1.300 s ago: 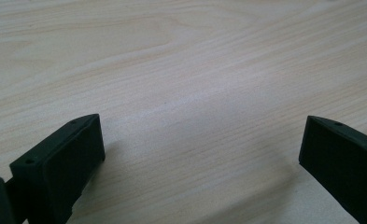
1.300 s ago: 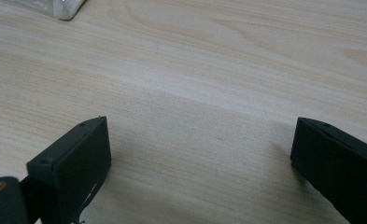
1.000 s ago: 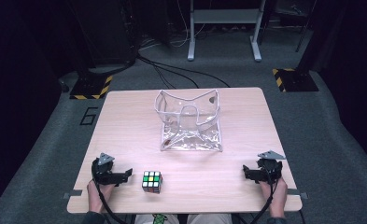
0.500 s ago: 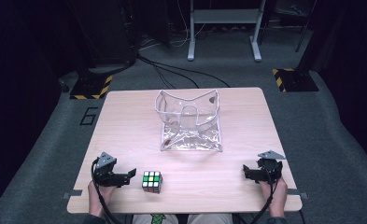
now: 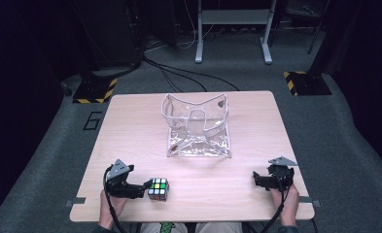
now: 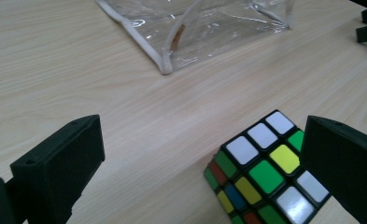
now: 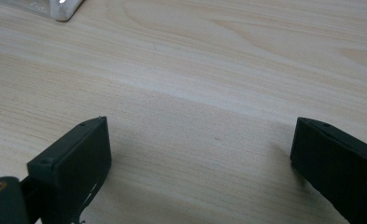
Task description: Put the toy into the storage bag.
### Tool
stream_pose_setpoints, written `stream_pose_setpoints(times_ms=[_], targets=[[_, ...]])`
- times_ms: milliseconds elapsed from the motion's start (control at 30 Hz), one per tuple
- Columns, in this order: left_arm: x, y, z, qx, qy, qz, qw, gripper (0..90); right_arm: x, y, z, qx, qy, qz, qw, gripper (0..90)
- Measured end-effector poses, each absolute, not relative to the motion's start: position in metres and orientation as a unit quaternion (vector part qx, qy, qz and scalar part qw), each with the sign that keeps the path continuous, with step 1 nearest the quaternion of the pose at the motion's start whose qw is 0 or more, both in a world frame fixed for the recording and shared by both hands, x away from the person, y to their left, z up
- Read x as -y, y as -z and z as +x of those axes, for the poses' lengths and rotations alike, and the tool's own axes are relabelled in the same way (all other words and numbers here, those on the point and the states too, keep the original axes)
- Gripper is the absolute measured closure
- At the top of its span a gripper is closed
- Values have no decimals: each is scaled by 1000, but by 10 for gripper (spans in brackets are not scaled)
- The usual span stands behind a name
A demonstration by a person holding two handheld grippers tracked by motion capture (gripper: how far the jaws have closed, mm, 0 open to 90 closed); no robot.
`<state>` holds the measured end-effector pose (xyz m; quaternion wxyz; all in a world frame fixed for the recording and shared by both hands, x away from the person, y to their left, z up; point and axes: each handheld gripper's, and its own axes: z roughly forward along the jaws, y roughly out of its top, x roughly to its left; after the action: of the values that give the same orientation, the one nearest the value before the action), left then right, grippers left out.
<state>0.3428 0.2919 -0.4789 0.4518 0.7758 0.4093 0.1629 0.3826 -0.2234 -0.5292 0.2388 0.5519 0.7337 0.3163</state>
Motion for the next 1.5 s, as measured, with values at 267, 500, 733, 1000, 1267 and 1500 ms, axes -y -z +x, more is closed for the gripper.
stream_pose_setpoints(times_ms=[267,500,733,1000,1267,1500], targets=[[-279,482,342,-386,-147,791,451,0,224,529,383,-733,-316,553,238,43],[-268,487,340,-369,-135,802,450,0,223,529,383,-733,-316,553,239,43],[-256,498,339,-363,-131,811,440,0,224,529,383,-733,-316,553,239,43],[-248,508,337,-356,-132,821,425,0,224,529,383,-733,-316,553,239,44],[-247,521,336,-356,-127,823,424,106,223,529,382,-732,-316,554,239,44],[-246,522,336,-357,-141,822,421,121,223,529,382,-732,-316,555,239,45]])
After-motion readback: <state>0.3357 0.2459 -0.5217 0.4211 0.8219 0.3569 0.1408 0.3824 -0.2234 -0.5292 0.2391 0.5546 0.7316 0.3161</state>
